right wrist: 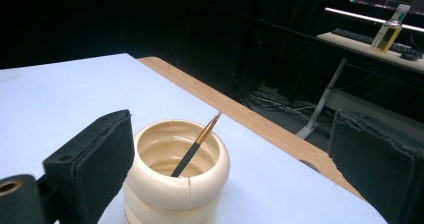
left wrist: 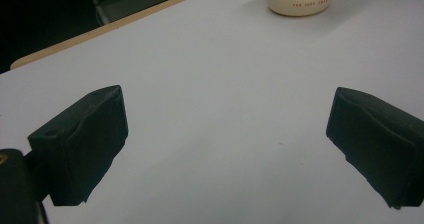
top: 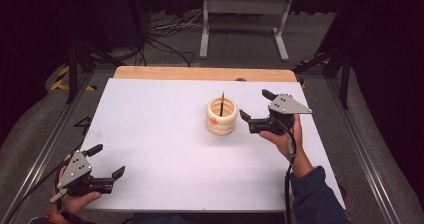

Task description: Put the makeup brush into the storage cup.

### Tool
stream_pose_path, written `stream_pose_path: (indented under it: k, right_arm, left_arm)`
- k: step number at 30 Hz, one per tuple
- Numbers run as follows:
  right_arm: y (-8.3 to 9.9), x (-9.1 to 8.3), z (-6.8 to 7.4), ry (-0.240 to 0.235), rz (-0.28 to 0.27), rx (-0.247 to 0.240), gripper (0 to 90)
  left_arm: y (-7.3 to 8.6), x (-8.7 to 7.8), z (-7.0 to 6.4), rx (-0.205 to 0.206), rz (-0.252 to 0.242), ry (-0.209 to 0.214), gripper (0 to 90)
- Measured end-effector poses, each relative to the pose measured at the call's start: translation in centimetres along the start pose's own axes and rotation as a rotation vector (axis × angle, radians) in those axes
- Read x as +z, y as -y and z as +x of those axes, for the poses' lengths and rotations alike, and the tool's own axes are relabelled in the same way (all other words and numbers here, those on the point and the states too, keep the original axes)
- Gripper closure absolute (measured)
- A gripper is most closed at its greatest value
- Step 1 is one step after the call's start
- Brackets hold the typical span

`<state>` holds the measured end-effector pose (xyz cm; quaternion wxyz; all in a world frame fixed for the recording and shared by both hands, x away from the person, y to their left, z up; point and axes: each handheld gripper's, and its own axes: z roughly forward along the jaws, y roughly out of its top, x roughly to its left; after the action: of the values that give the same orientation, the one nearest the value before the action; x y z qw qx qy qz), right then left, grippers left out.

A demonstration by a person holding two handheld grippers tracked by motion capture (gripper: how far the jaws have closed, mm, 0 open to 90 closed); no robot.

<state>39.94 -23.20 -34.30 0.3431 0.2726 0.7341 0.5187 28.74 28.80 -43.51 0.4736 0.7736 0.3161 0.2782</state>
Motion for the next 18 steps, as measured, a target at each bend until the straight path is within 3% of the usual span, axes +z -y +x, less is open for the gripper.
stream_pose_path:
  k: [18]
  right_arm:
    - [0.5, -2.0, 0.5, 0.027, -0.012, -0.048, 4.6]
  left_arm:
    - [0.0, 0.0, -0.1, 0.005, 0.002, -0.002, 3.9]
